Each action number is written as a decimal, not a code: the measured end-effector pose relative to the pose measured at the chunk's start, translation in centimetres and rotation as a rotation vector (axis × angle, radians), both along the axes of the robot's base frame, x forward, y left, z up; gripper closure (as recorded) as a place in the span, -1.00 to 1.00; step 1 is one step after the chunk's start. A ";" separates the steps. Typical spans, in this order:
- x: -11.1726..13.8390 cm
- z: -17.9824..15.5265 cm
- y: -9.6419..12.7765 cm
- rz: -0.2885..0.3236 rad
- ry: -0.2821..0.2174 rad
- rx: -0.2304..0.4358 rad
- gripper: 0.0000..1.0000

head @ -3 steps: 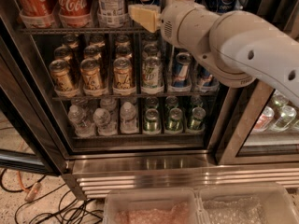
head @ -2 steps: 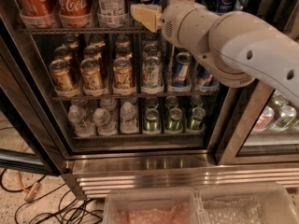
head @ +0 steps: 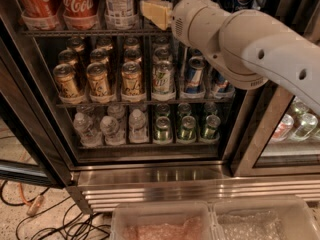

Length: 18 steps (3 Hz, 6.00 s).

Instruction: Pick pepsi can from top shelf of fridge

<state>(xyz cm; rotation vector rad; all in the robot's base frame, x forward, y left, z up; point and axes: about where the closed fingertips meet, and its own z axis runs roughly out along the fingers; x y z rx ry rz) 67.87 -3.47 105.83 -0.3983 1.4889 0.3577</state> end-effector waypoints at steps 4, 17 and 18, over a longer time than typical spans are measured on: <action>0.2 0.1 0.6 0.012 0.006 -0.002 0.97; -13.1 2.9 2.9 0.392 -0.065 -0.086 1.00; -14.7 2.4 2.4 0.420 -0.049 -0.097 1.00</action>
Offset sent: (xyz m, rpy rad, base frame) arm 0.0066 0.0087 -0.0133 0.0030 0.0144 0.0164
